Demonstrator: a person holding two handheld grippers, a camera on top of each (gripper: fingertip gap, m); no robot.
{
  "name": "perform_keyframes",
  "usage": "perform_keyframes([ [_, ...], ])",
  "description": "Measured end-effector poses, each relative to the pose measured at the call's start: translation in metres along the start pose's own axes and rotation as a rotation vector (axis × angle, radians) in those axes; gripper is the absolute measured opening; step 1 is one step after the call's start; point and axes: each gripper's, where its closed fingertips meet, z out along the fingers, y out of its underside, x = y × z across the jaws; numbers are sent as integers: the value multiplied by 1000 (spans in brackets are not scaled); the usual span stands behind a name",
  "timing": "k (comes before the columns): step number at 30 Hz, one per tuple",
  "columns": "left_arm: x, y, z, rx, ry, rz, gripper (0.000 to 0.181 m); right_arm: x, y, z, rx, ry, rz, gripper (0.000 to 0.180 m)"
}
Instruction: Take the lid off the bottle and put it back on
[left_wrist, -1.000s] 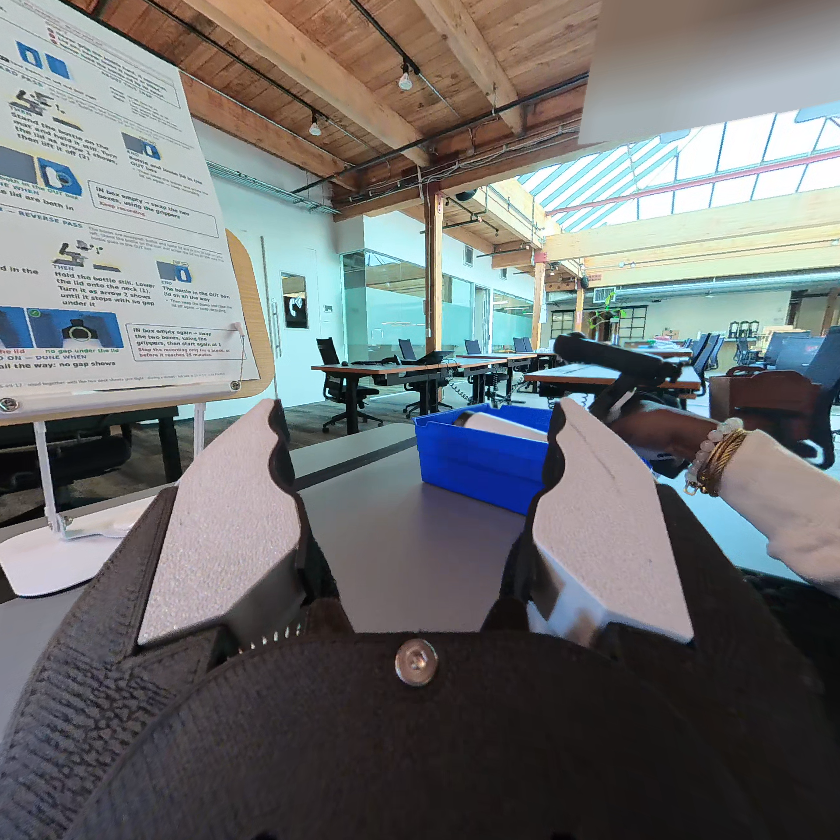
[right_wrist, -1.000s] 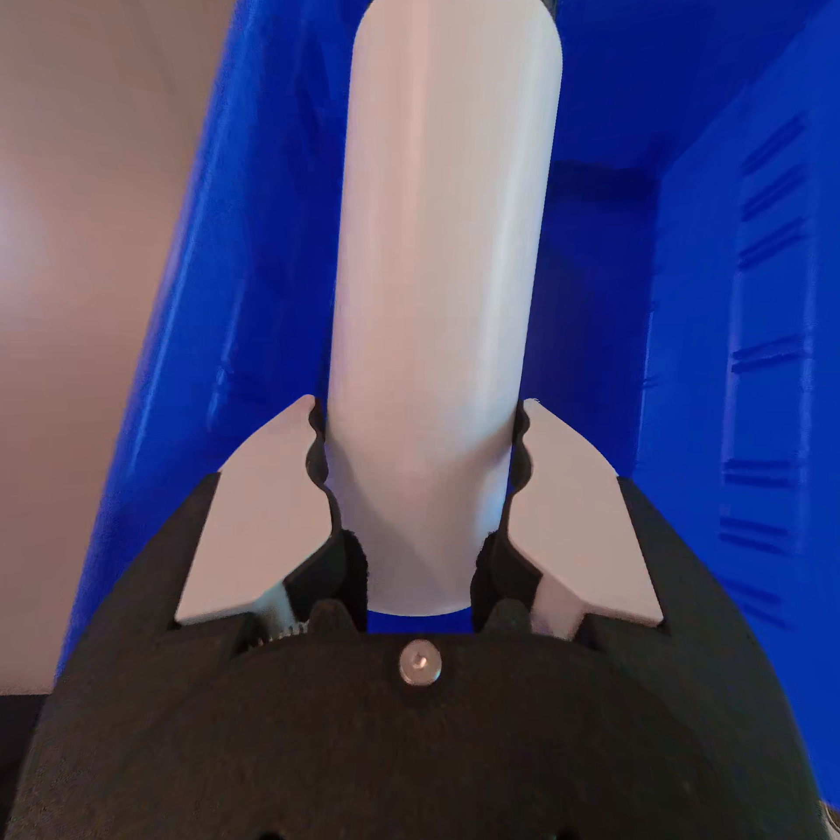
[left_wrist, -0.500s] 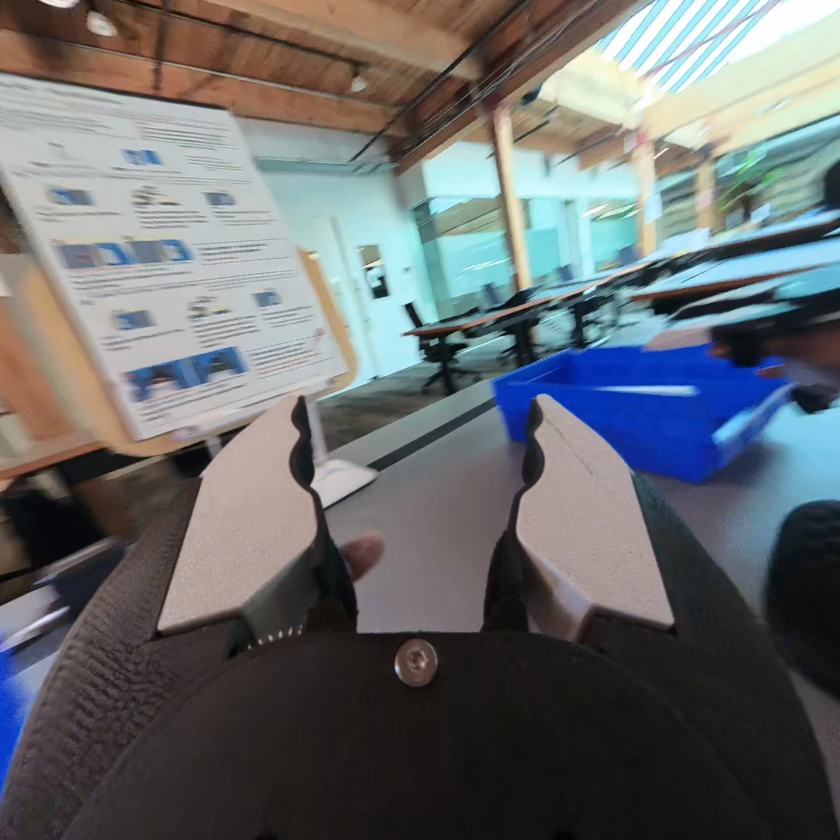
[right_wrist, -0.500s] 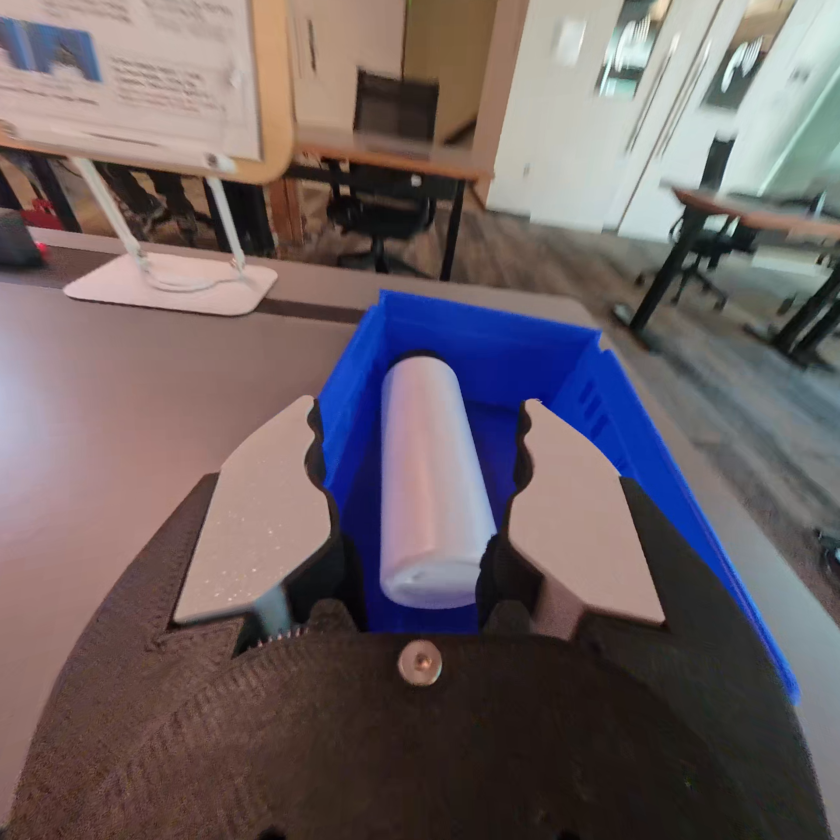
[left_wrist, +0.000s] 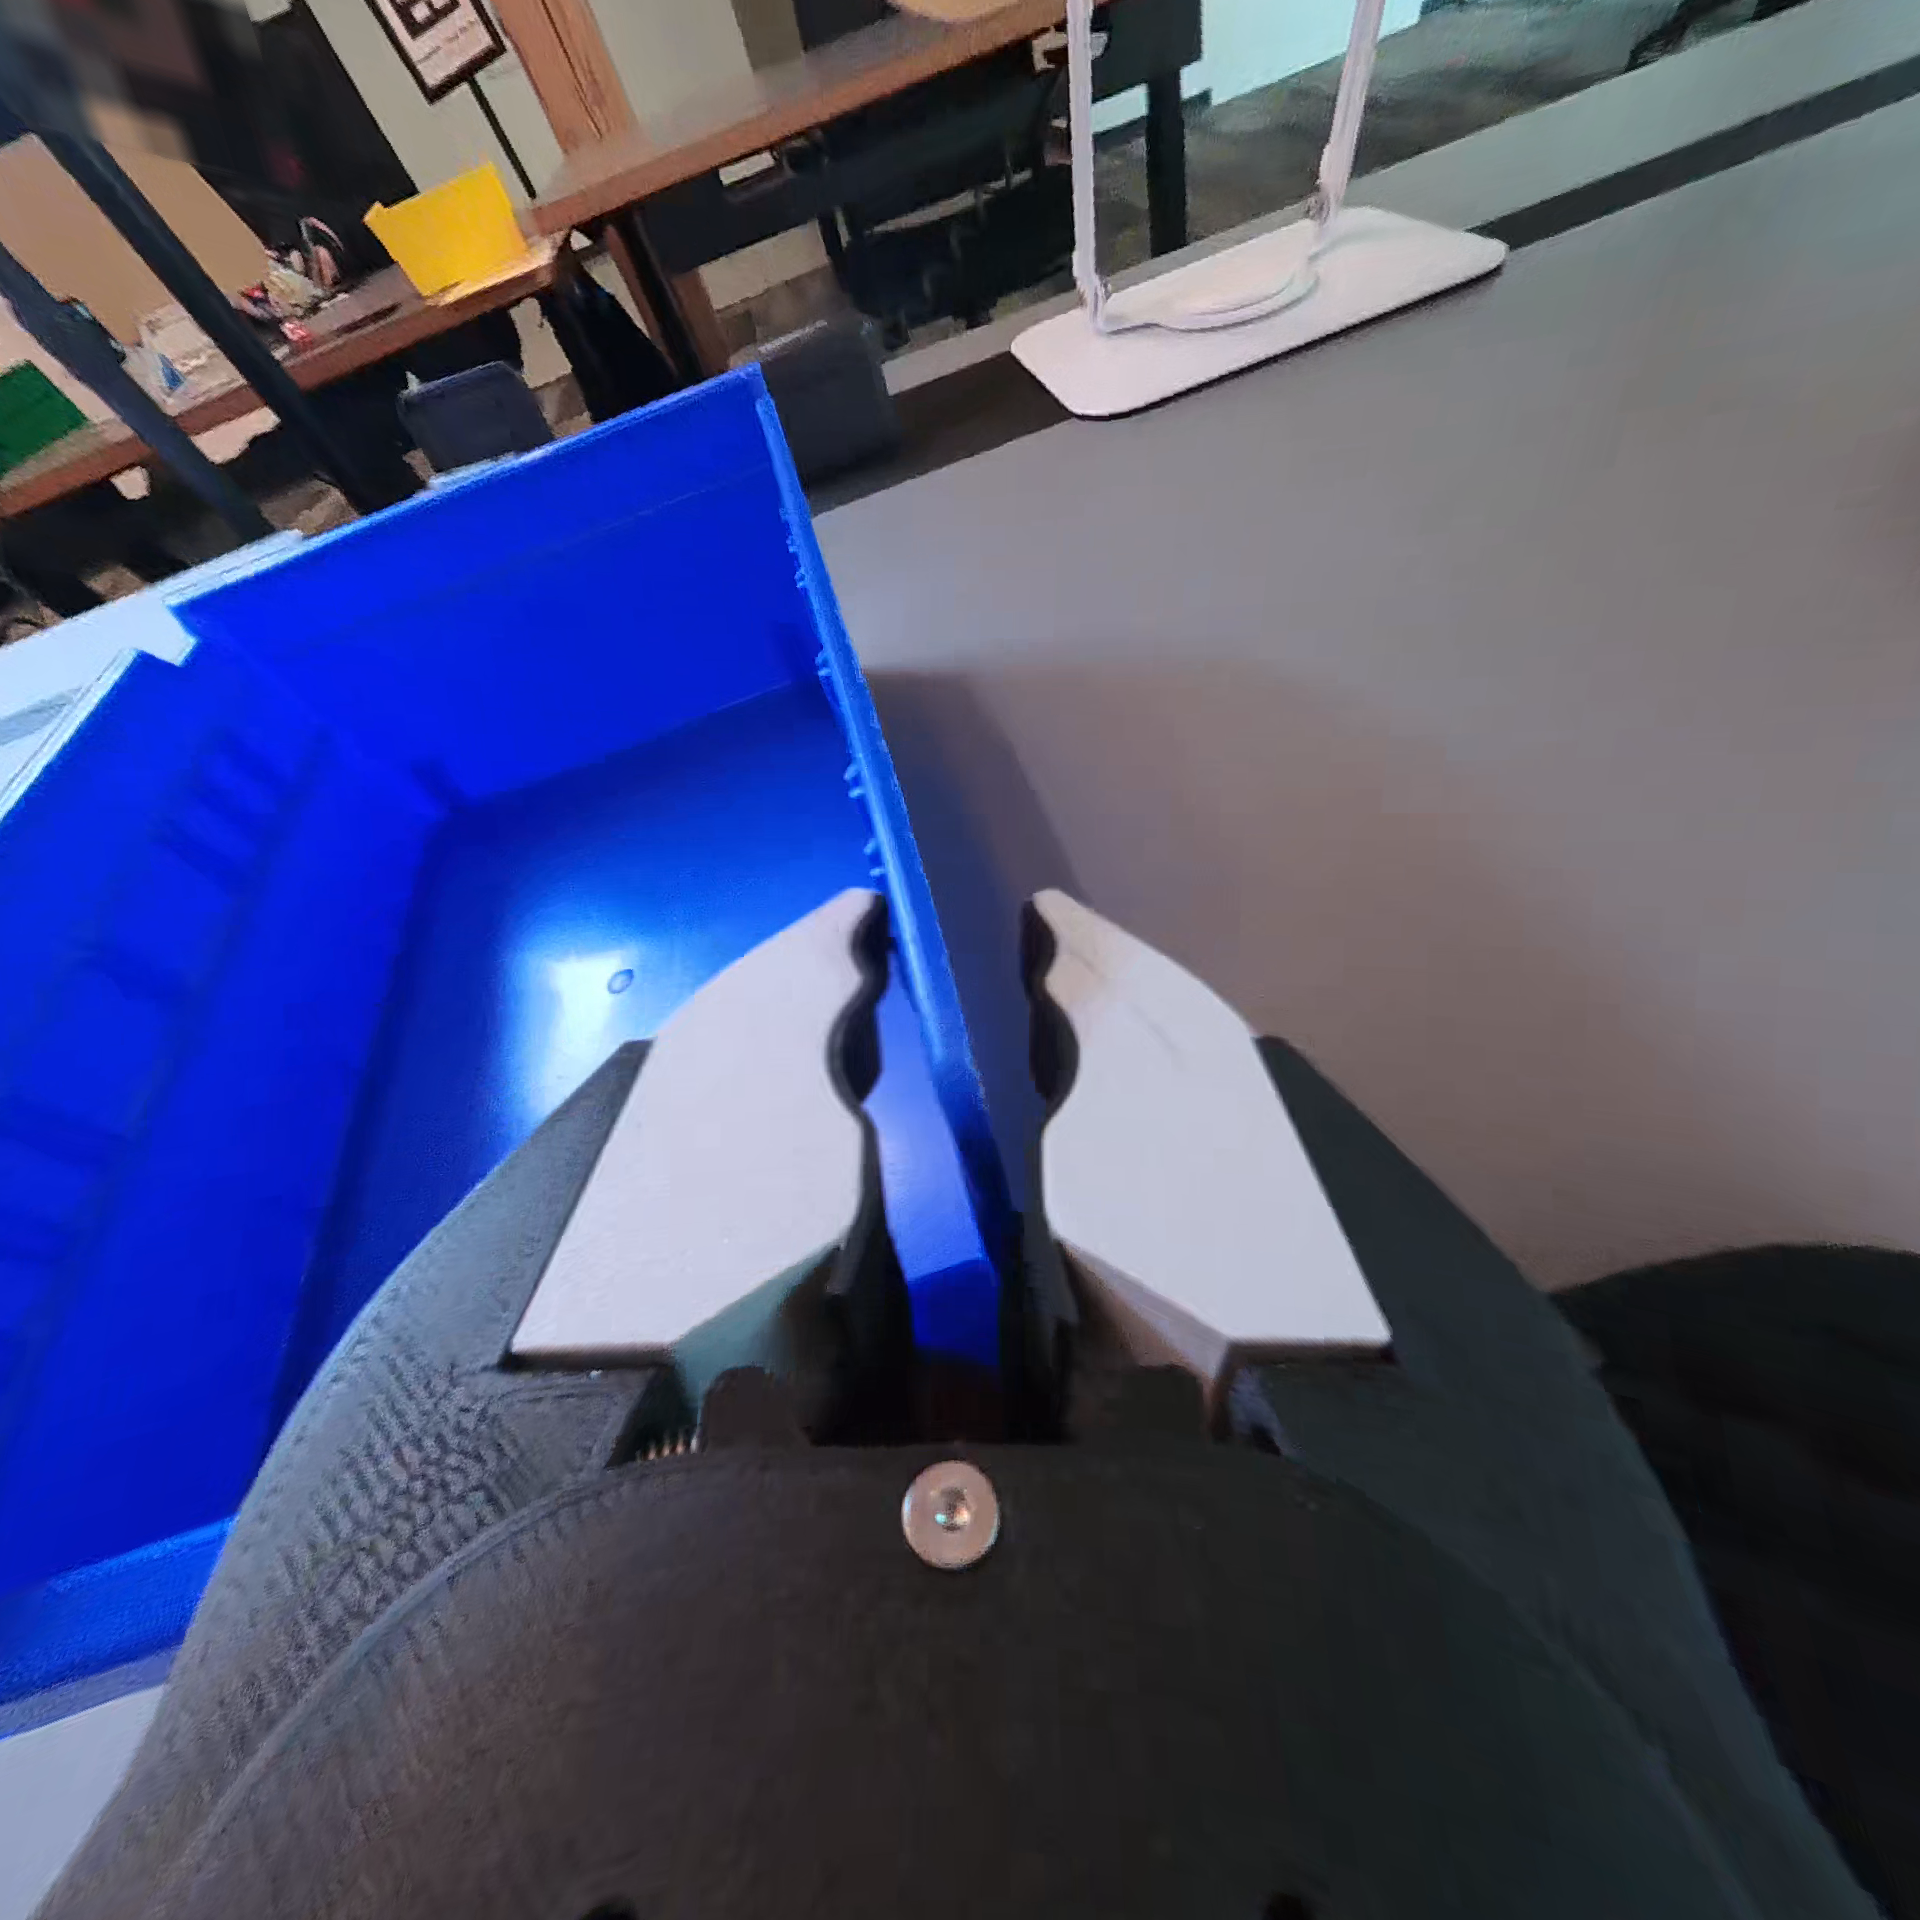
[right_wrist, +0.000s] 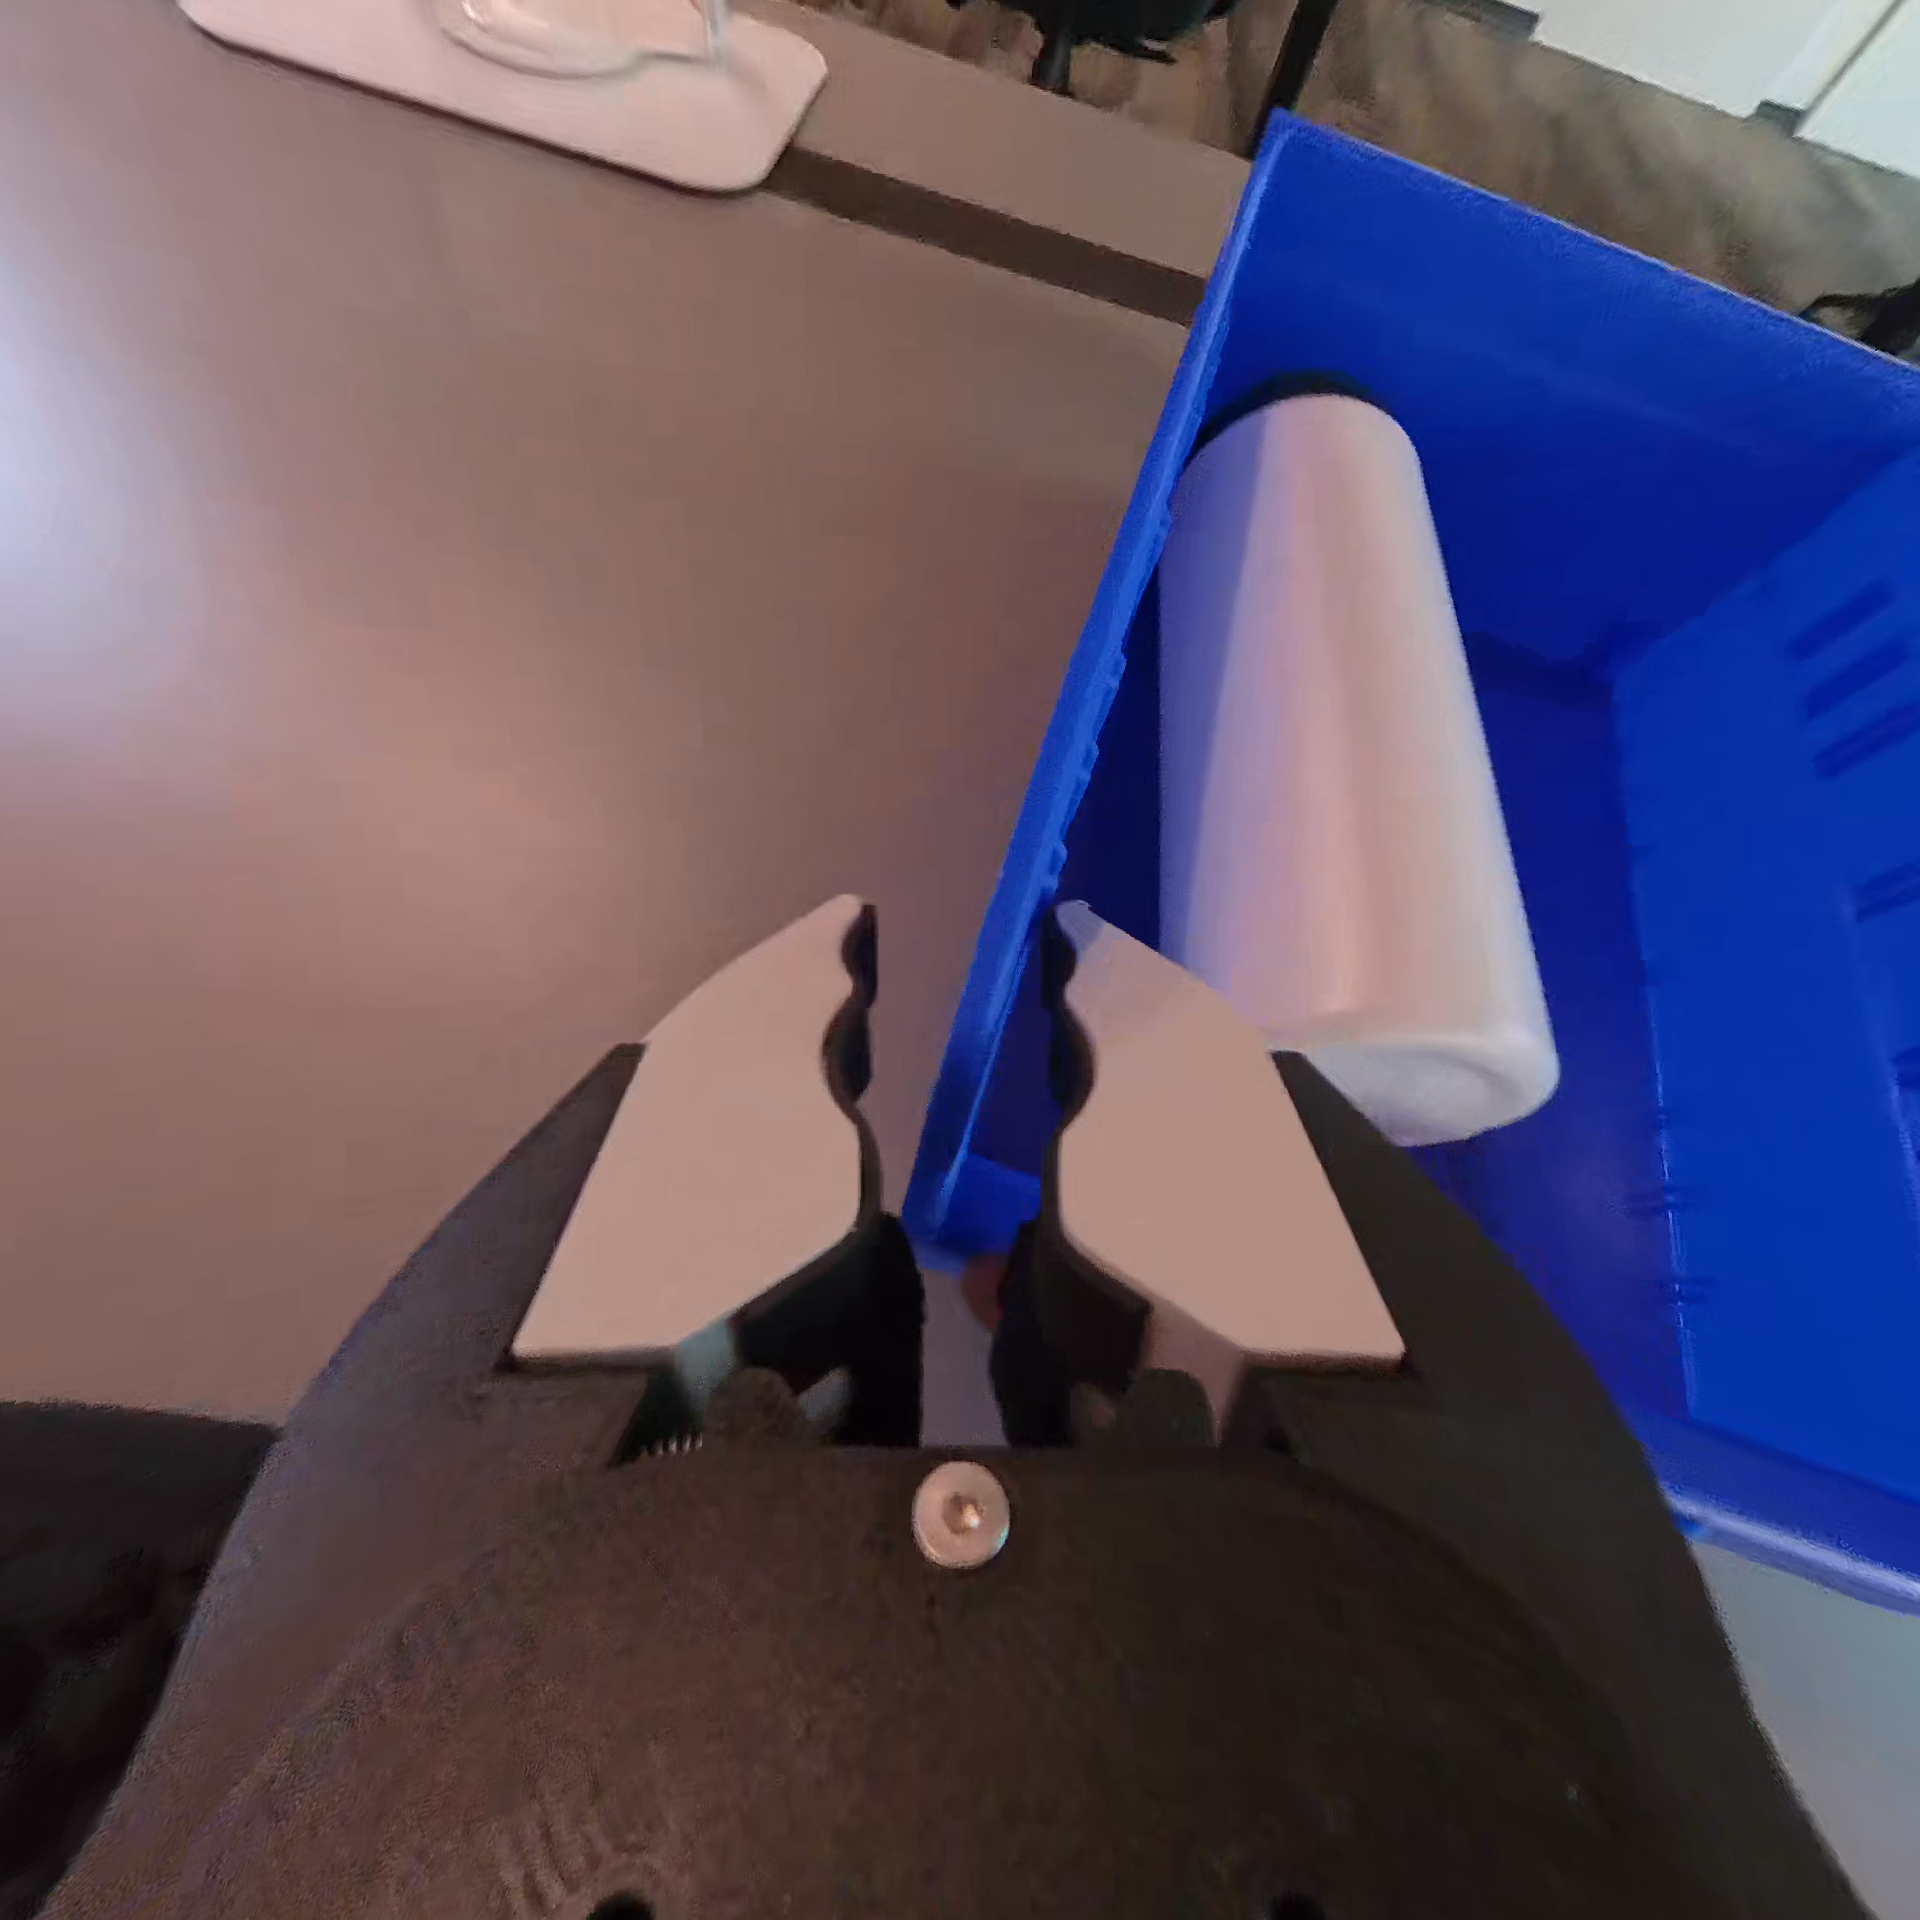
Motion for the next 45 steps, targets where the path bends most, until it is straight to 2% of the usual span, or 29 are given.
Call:
perform_keyframes([
  [2, 1, -3, 7, -6, -16, 10, 19, 7, 3, 0, -3, 62, -57, 13],
  [7, 16, -11, 18, -15, 3, 36, 18, 7, 4, 0, -29, 89, -155, 11],
  [14, 69, -30, 35, -3, 122, 90, 21, -6, -1, 2, -12, 58, -156, 11],
  [24, 181, -67, 54, 58, 344, 90, 28, -36, -10, 5, 32, -34, -195, 11],
  [33, 274, -95, 68, 106, 487, 201, 32, -37, -11, 4, 50, -29, -226, 8],
  [38, 308, -108, 80, 128, 537, 247, 32, -43, -13, 3, 59, -51, -222, 8],
  [45, 334, -122, 97, 121, 588, 192, 34, -45, -21, 2, 114, -43, -237, 14],
])
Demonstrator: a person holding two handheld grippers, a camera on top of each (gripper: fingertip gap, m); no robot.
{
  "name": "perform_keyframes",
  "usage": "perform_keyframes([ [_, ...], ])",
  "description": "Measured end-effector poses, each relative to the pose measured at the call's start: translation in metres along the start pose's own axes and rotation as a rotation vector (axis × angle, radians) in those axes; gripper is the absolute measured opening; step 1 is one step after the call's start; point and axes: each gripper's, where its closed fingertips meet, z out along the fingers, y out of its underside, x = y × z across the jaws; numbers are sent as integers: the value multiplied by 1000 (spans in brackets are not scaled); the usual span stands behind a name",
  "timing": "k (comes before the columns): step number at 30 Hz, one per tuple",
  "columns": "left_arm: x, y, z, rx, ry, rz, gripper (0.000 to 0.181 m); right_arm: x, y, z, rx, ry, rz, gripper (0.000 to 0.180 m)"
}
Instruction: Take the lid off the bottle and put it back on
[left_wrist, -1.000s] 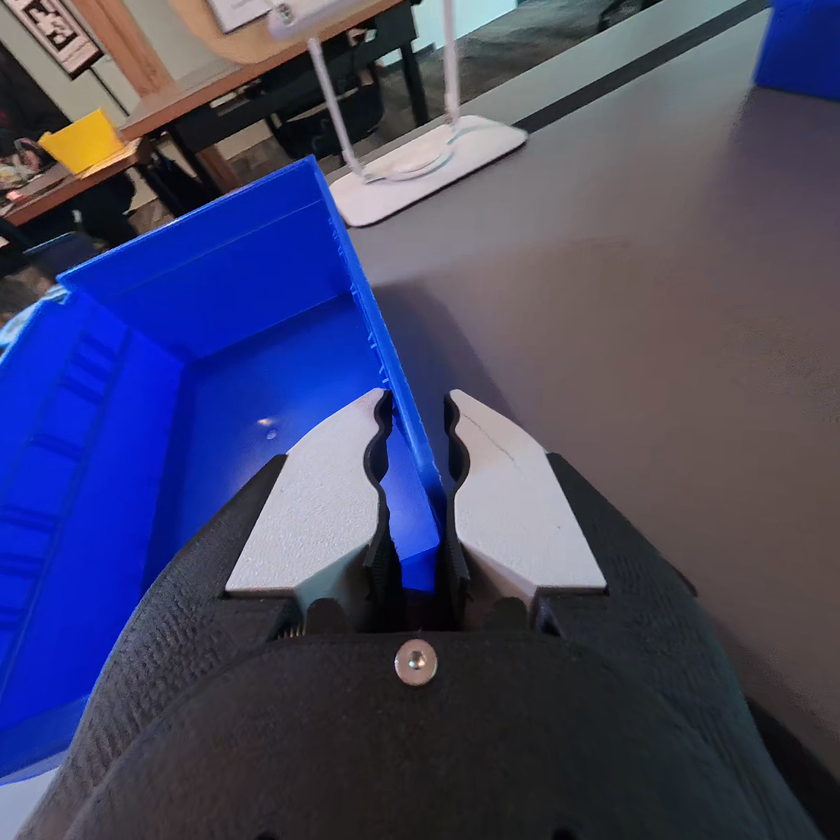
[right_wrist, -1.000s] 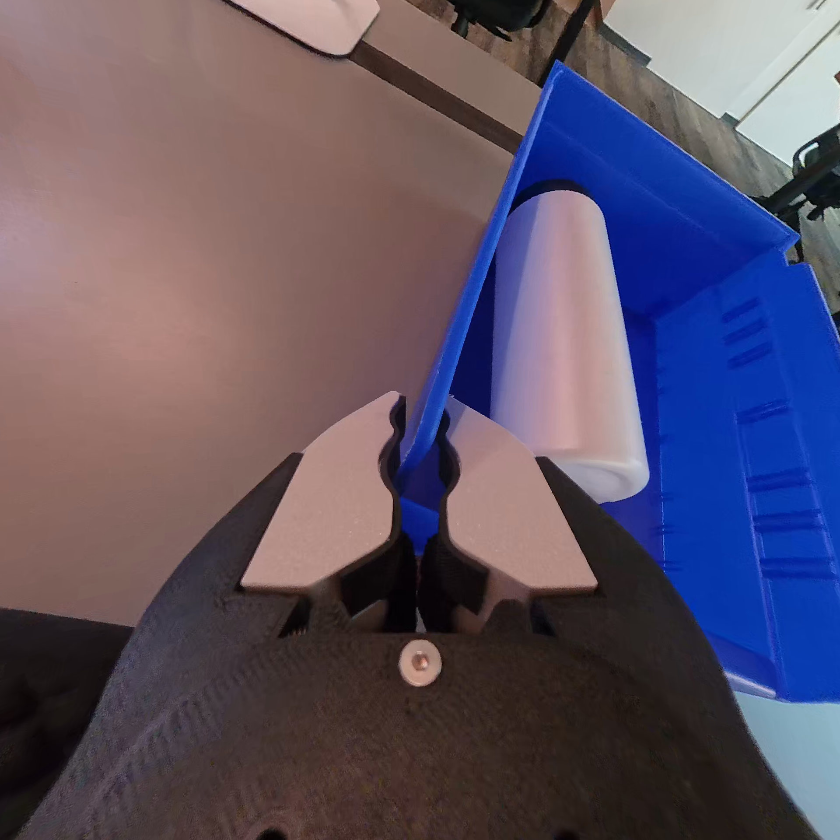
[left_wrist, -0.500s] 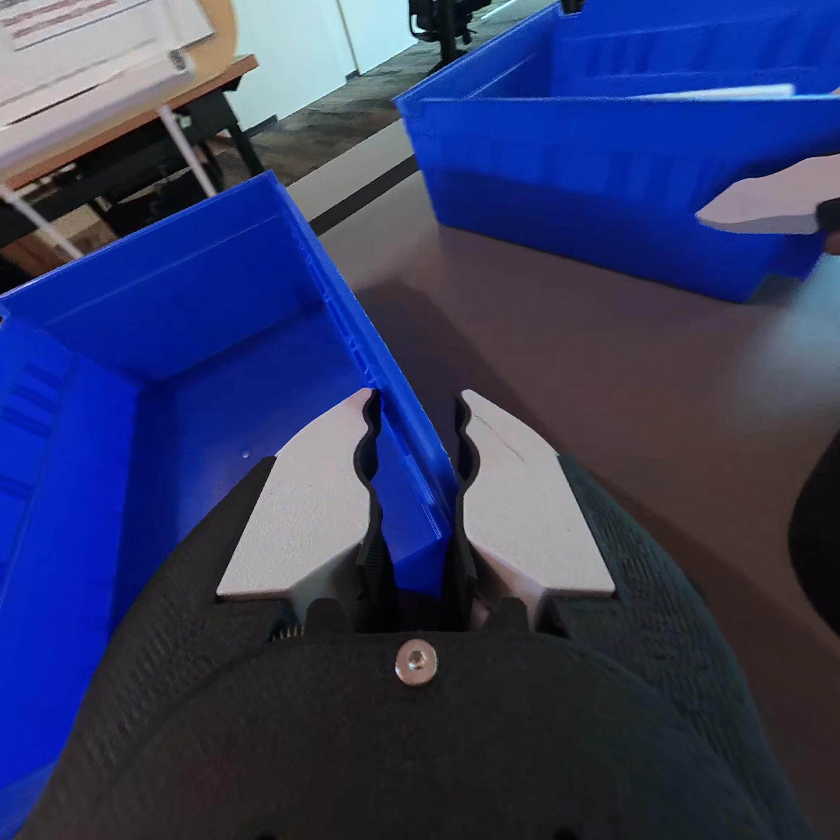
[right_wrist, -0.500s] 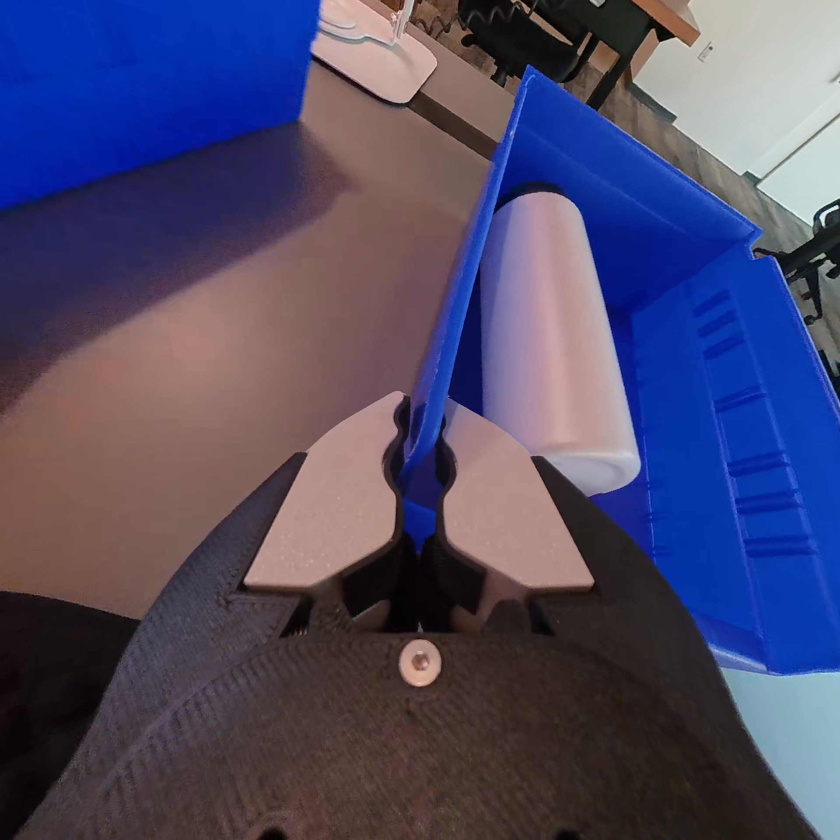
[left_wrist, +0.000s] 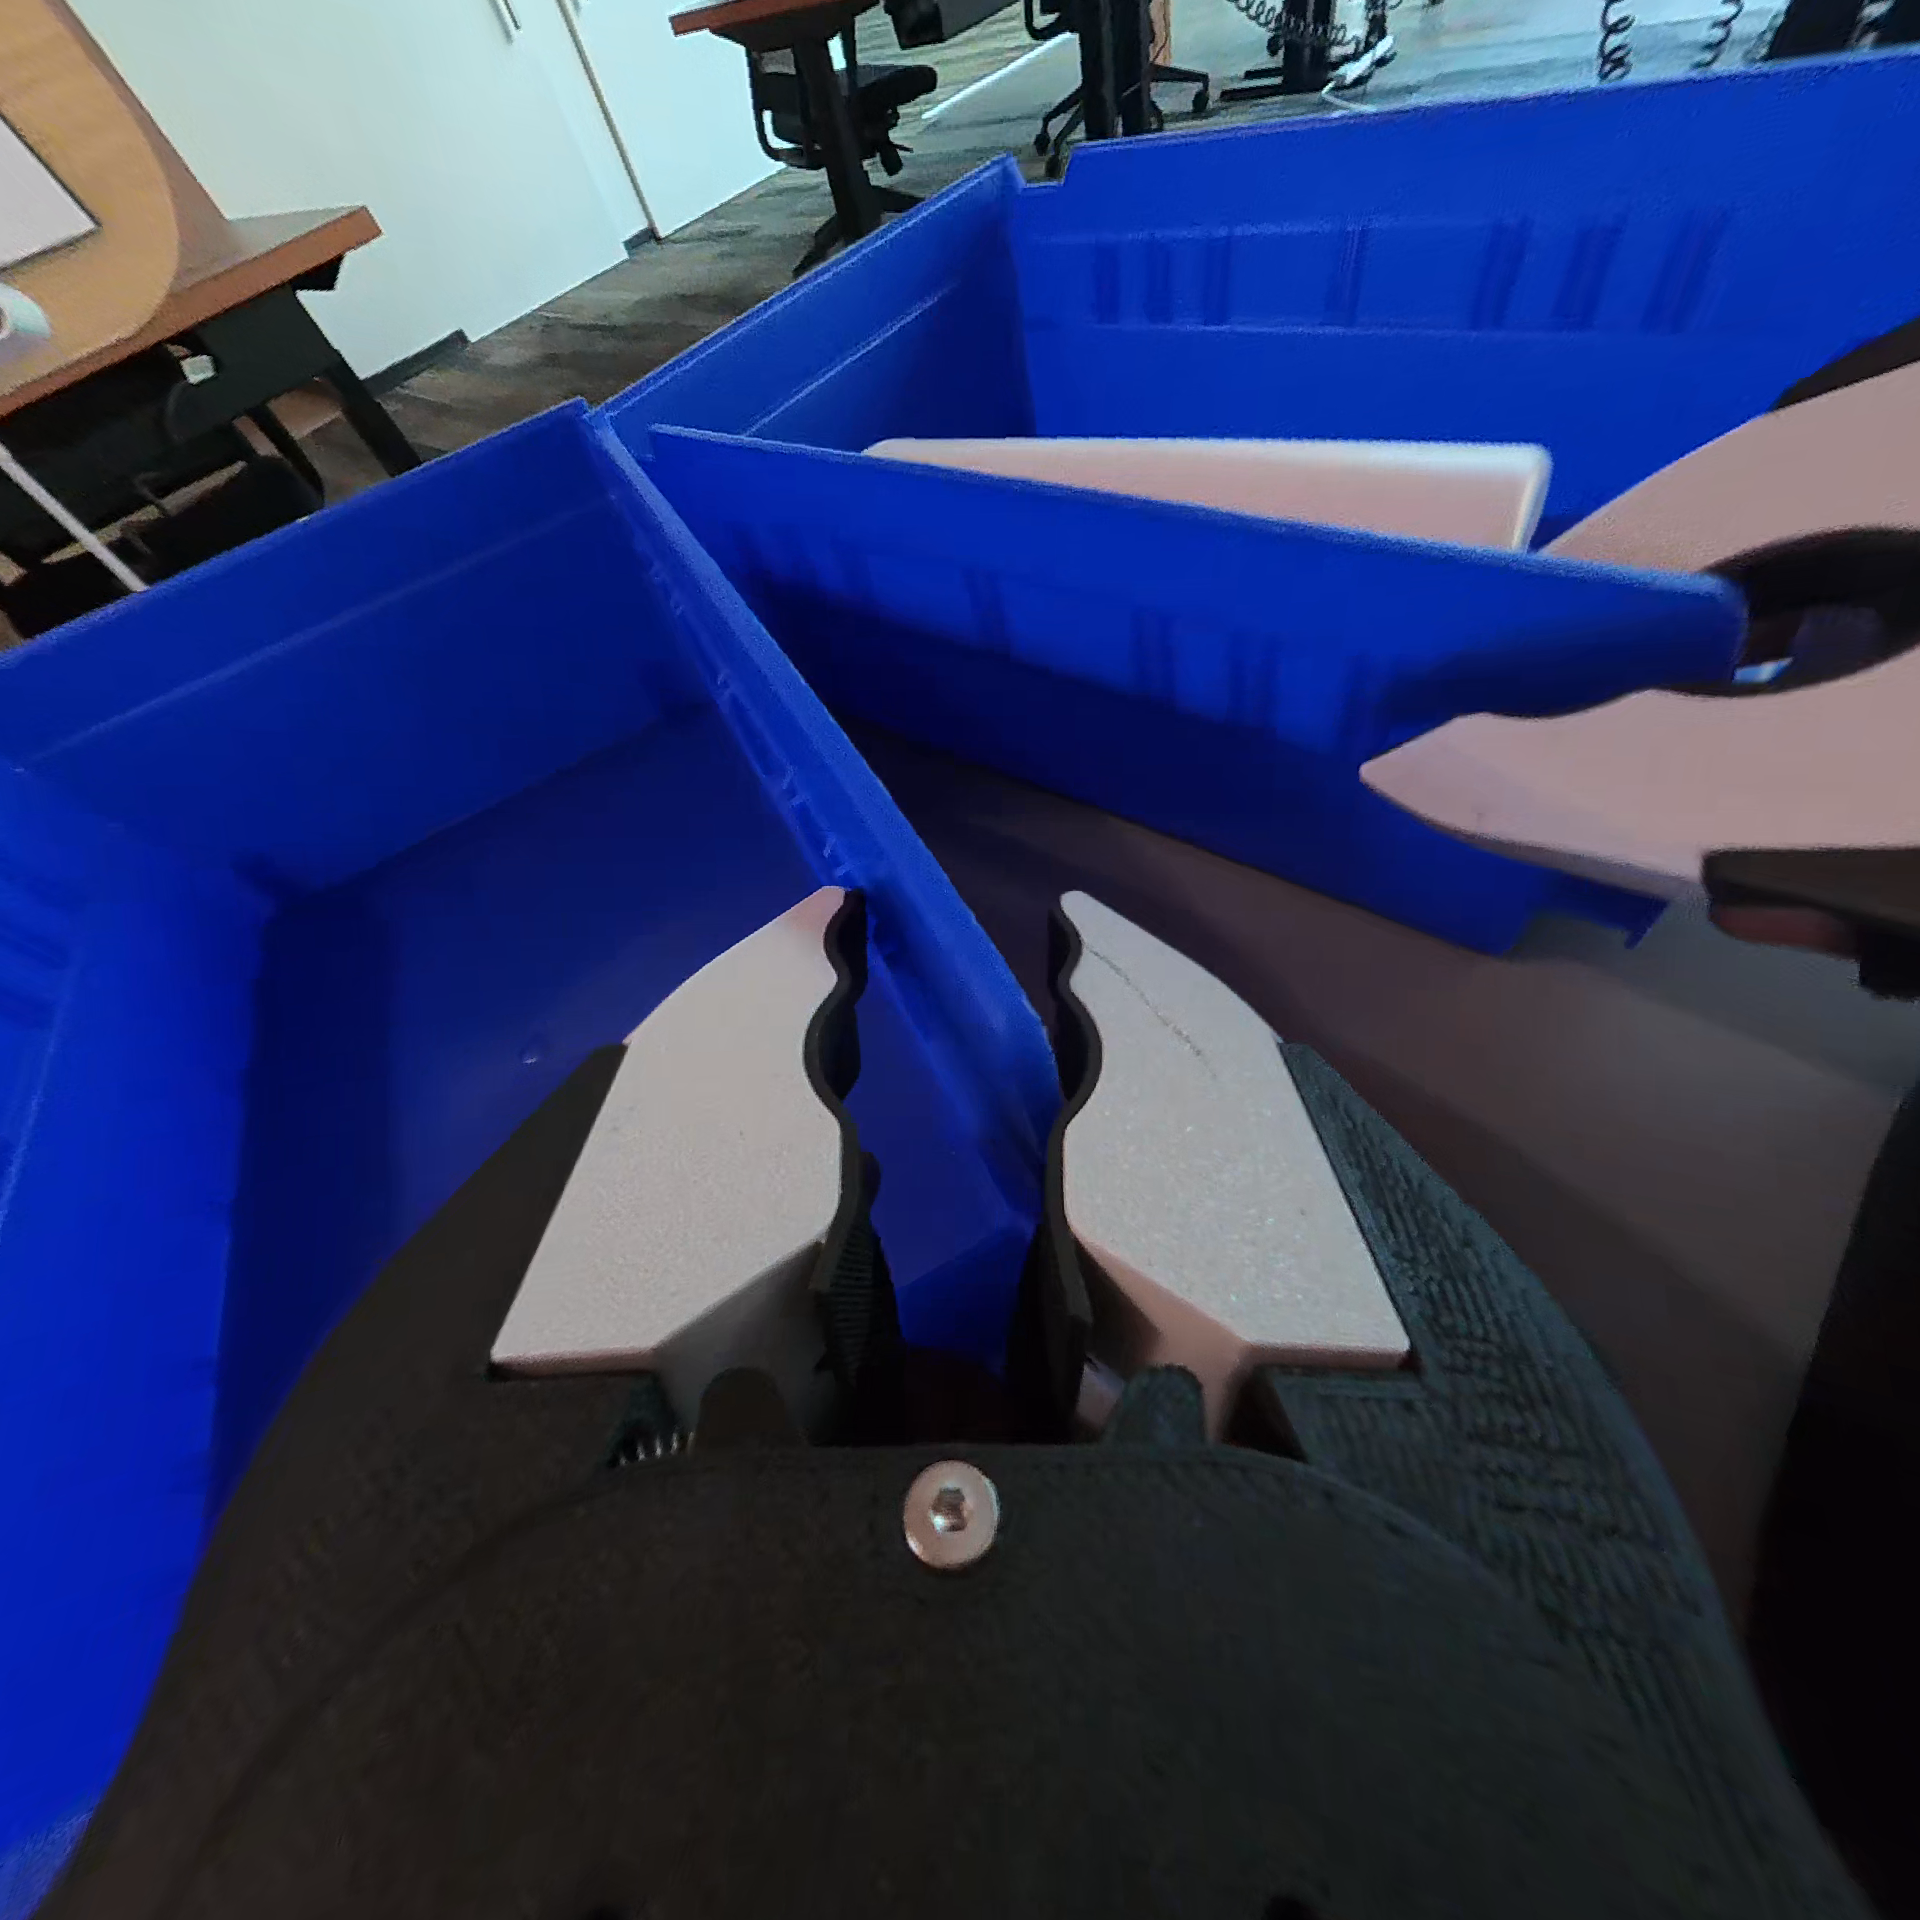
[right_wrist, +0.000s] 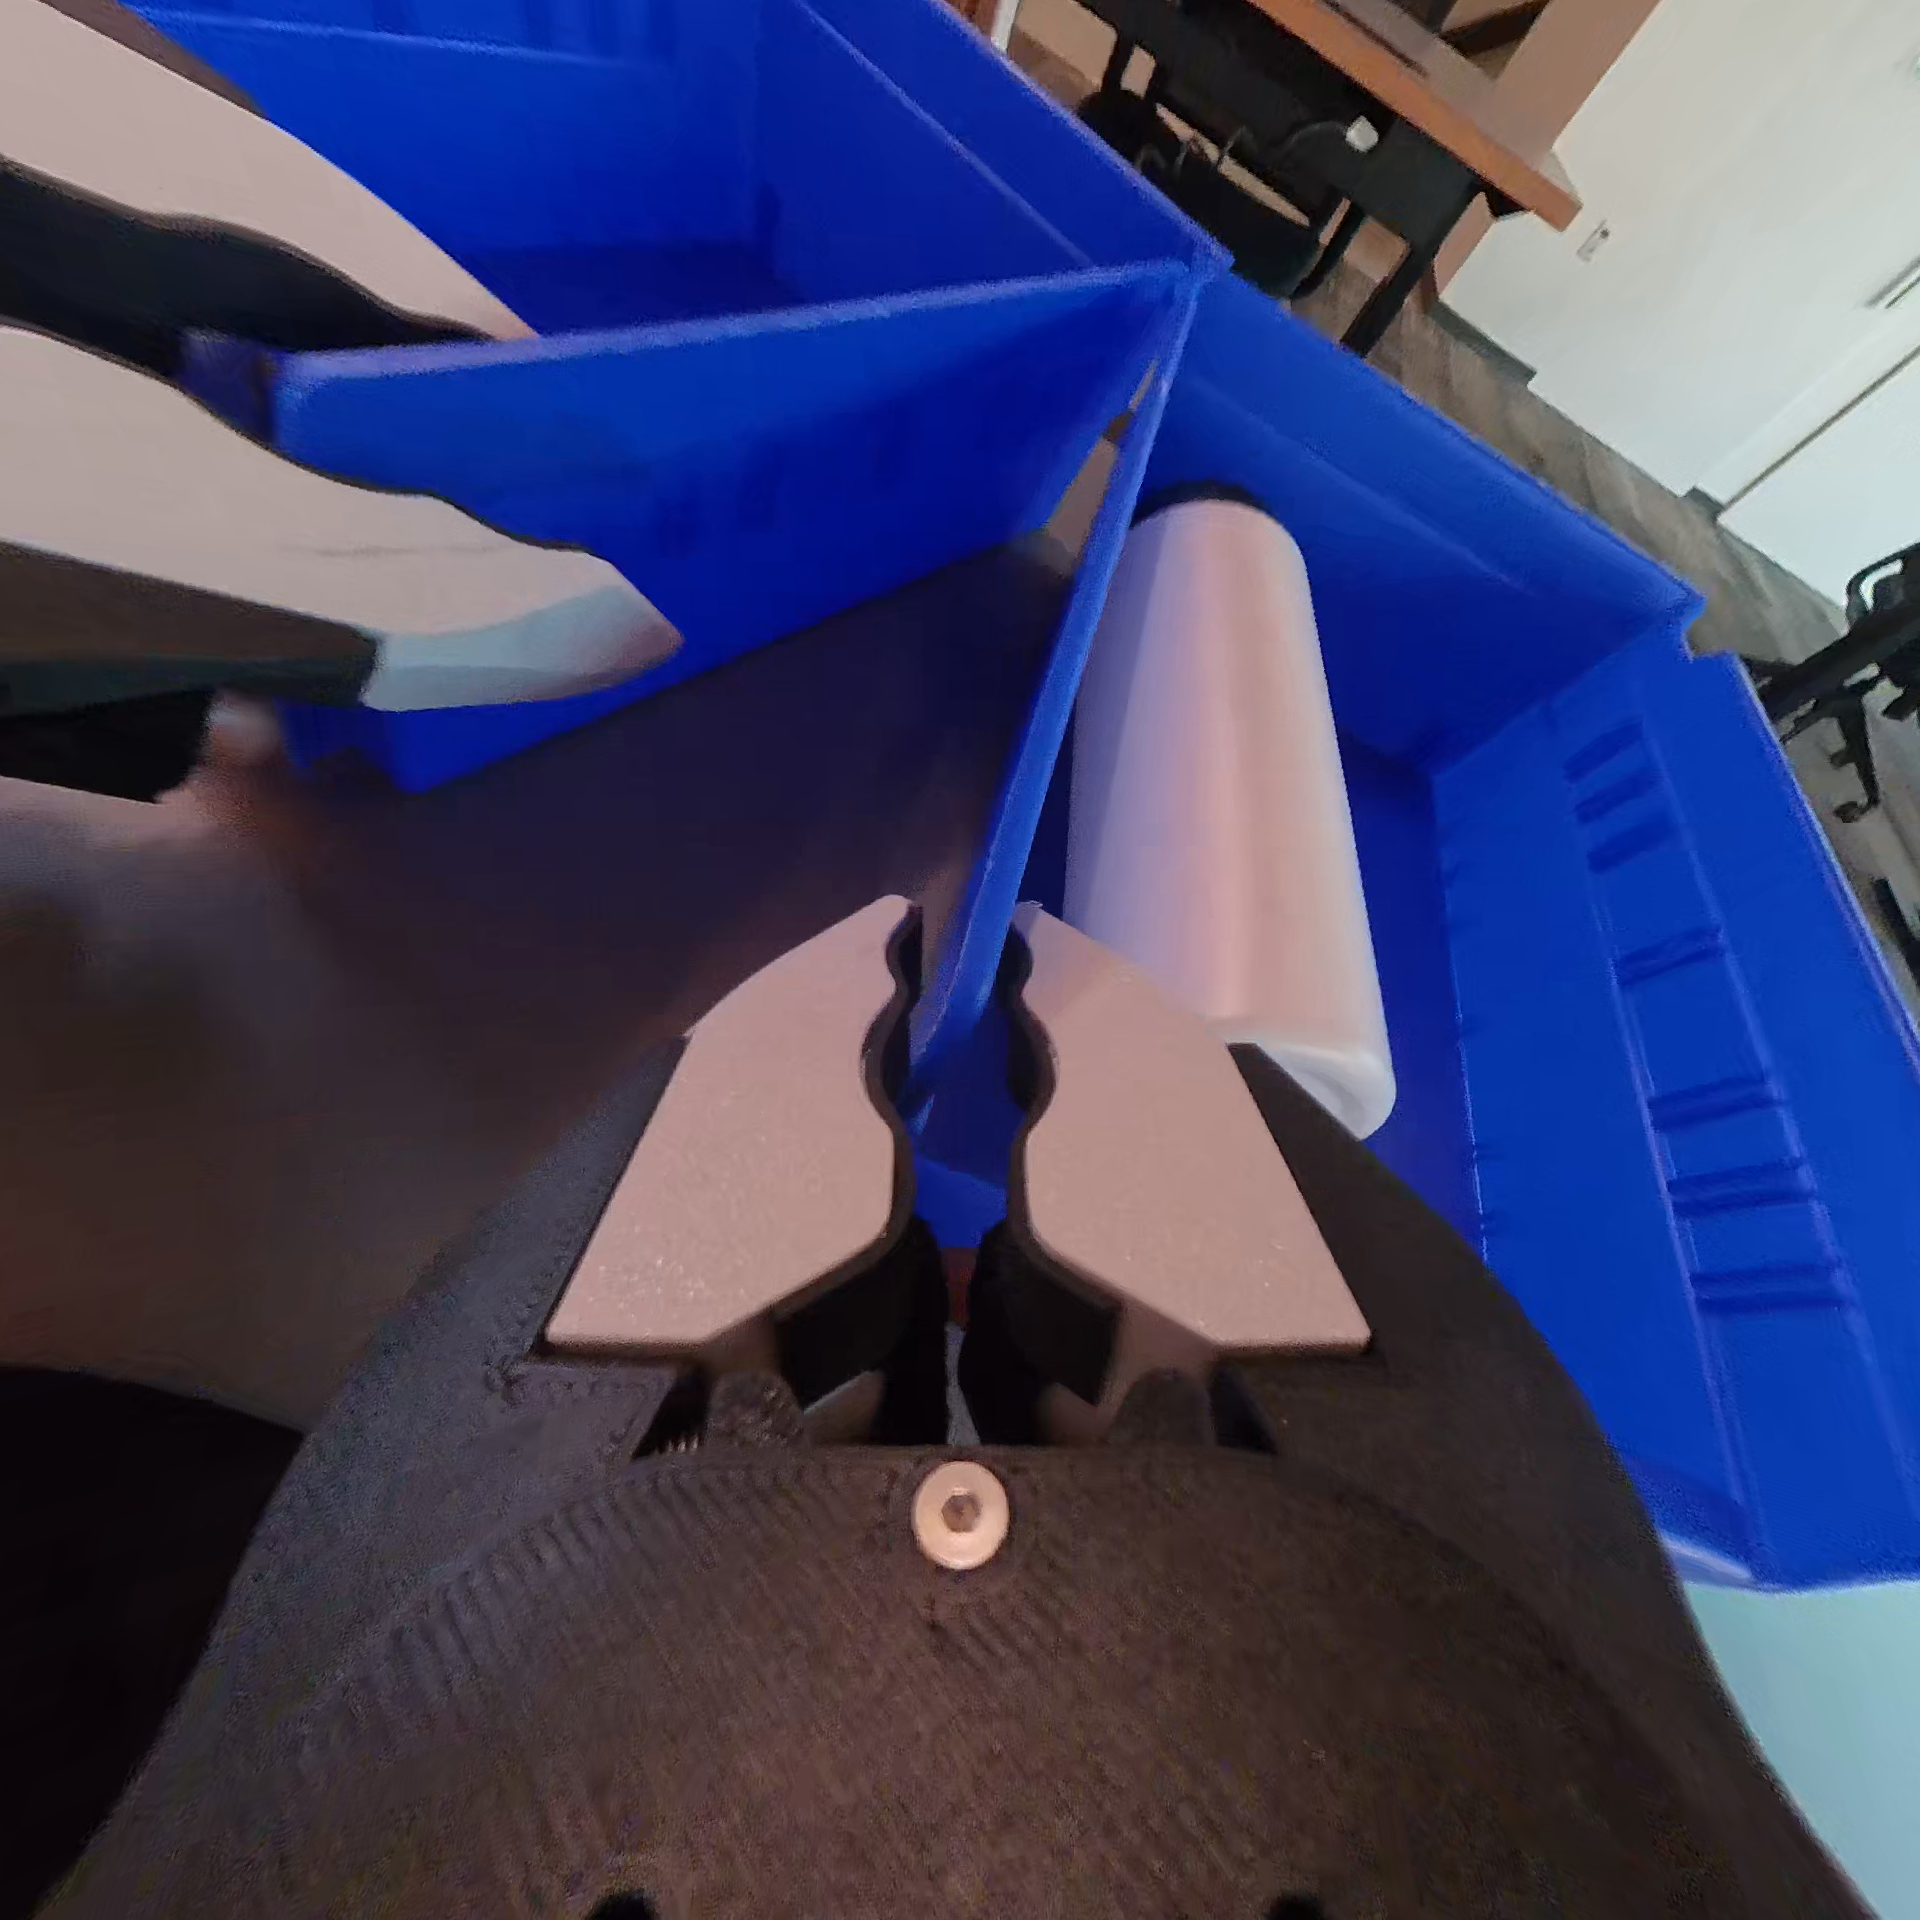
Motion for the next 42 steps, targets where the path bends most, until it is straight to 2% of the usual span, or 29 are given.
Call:
perform_keyframes([
  [3, 2, -3, 5, 7, 32, -21, 37, -6, -7, -1, 34, -30, -23, 21],
  [5, 7, -9, 0, 53, 54, -27, 51, -14, -17, -5, 103, -100, -51, 27],
  [7, 6, -27, -14, 181, -3, -4, 64, -18, -32, -17, 224, -172, -57, 32],
  [9, 9, -54, -36, 348, -66, 35, 66, -12, -51, -38, 395, -201, -48, 32],
  [12, 44, -73, -48, 417, 35, 23, 66, 49, -61, -69, 571, 23, 114, 32],
  [14, 68, -64, -36, 331, 124, -31, 66, 105, -30, -79, 495, 242, 324, 36],
  [15, 76, -55, -27, 274, 145, -60, 66, 123, -9, -80, 416, 307, 389, 48],
  [16, 79, -46, -17, 215, 150, -88, 67, 136, 12, -78, 328, 355, 424, 62],
  [17, 81, -37, -8, 163, 149, -119, 67, 144, 33, -75, 236, 389, 433, 69],
  [19, 83, -26, 7, 88, 159, -181, 71, 149, 64, -61, 94, 380, 423, 71],
  [23, 76, -20, 29, 39, 134, -197, 69, 152, 86, -32, -25, 298, 417, 55],
  [24, 77, -20, 32, 34, 133, -193, 55, 158, 89, -33, -51, 328, 380, 37],
  [25, 74, -20, 35, 28, 104, -195, 49, 161, 91, -35, -82, 330, 323, 14],
  [28, 62, -22, 37, 34, 2, -142, 32, 154, 81, -41, -41, 256, 282, 6],
  [32, 51, -51, 25, 136, -55, -126, 18, 158, 46, -78, 156, 413, 171, 6],
  [37, 41, -95, 1, 274, -59, -131, 14, 161, 2, -125, 239, 556, 90, 5],
  [42, 11, -141, -57, 425, -130, -93, 14, 147, -59, -162, 407, 615, 55, 6],
])
